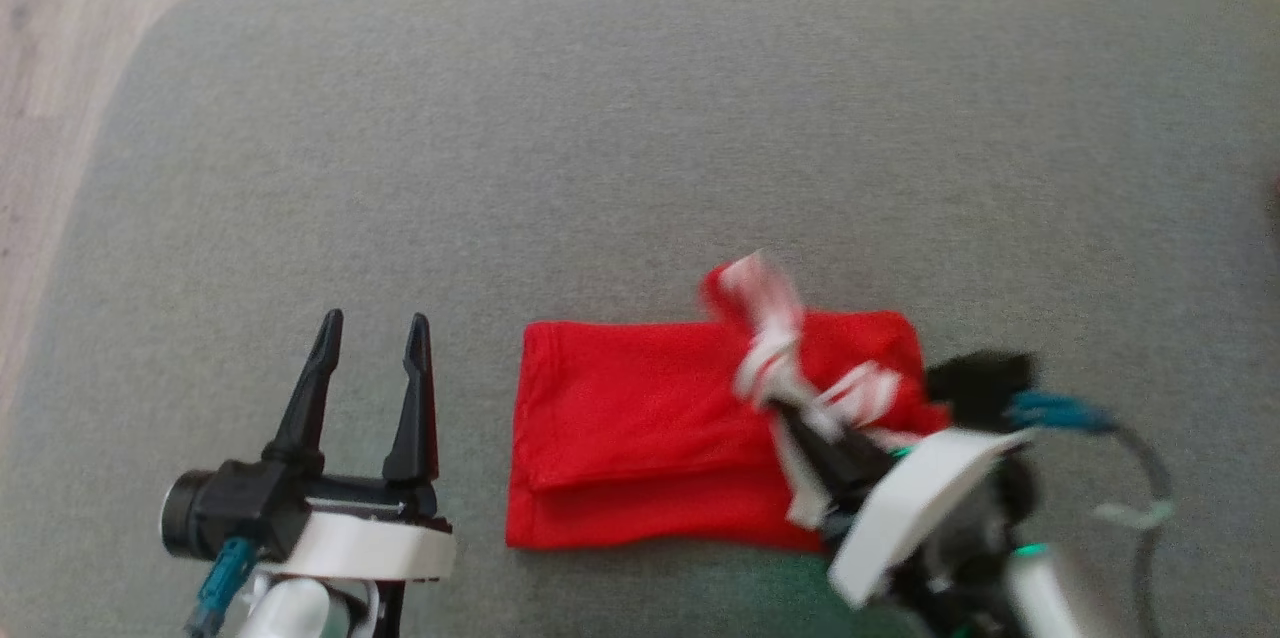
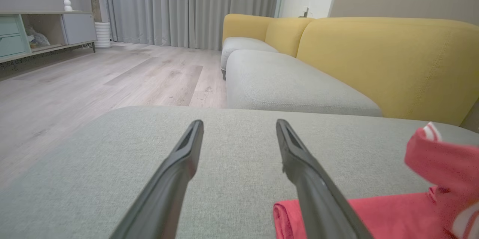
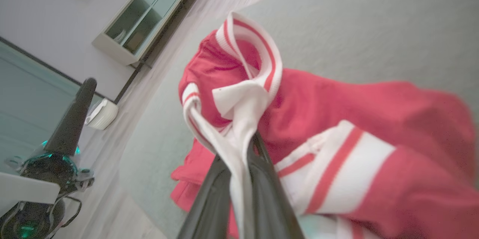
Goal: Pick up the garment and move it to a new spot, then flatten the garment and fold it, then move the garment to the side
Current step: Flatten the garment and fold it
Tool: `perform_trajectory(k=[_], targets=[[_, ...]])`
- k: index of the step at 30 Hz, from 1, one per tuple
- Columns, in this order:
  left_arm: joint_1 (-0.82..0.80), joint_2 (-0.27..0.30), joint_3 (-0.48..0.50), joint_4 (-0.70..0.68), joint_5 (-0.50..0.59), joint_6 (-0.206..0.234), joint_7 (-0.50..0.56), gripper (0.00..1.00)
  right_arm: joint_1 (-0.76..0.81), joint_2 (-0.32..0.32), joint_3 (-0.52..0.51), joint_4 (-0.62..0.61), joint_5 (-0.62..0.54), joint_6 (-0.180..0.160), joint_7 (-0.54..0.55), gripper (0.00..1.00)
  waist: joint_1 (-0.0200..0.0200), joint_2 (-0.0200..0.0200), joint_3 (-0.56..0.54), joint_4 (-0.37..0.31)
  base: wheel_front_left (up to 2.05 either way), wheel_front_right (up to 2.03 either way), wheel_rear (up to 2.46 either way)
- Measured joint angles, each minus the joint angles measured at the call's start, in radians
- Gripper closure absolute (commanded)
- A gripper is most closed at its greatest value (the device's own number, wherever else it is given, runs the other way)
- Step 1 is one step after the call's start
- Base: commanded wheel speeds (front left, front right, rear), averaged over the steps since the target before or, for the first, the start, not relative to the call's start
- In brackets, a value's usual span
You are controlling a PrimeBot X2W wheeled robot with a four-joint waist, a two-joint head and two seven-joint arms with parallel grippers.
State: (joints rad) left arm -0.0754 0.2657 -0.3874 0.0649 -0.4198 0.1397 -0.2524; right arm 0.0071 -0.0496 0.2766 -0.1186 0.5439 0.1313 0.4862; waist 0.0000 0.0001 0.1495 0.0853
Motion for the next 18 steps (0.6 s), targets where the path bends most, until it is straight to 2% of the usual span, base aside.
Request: perform_trajectory(k=[5,12,13,14,15,18], targets=[[-0.003,-0.01,-0.005,0.022,0.0,-0.01,0.0,0.0,-0.069,-0.001,0.186,0.175,0.123,0.0,-0.122,1.0,0.0,0.0,0.015,0.036,0.0,0.0,0.0],[-0.039,-0.027,-0.011,0.038,0.0,-0.026,0.0,0.0,-0.229,-0.011,0.363,0.353,0.281,0.0,-0.285,1.0,0.0001,0.0,0.042,0.074,0.0,0.0,0.0],[-0.043,-0.027,-0.011,0.041,0.0,-0.026,0.0,0.0,-0.242,-0.014,0.389,0.368,0.315,0.0,-0.298,0.8,0.0001,0.0,0.045,0.076,0.0,0.0,0.0],[-0.044,-0.028,-0.011,0.043,0.0,-0.027,0.0,0.0,-0.25,-0.015,0.411,0.38,0.343,0.0,-0.316,0.1,0.0001,0.0,0.047,0.078,0.0,0.0,0.0],[-0.044,-0.029,-0.011,0.047,0.0,-0.027,0.0,0.0,-0.259,-0.016,0.433,0.39,0.363,0.0,-0.335,0.0,0.0001,-0.0001,0.049,0.079,0.0,0.0,0.0],[-0.044,-0.033,-0.009,0.053,0.0,-0.027,0.0,0.0,-0.295,-0.019,0.498,0.388,0.408,0.0,-0.404,0.0,0.0001,0.0,0.049,0.076,0.0,0.0,0.0]])
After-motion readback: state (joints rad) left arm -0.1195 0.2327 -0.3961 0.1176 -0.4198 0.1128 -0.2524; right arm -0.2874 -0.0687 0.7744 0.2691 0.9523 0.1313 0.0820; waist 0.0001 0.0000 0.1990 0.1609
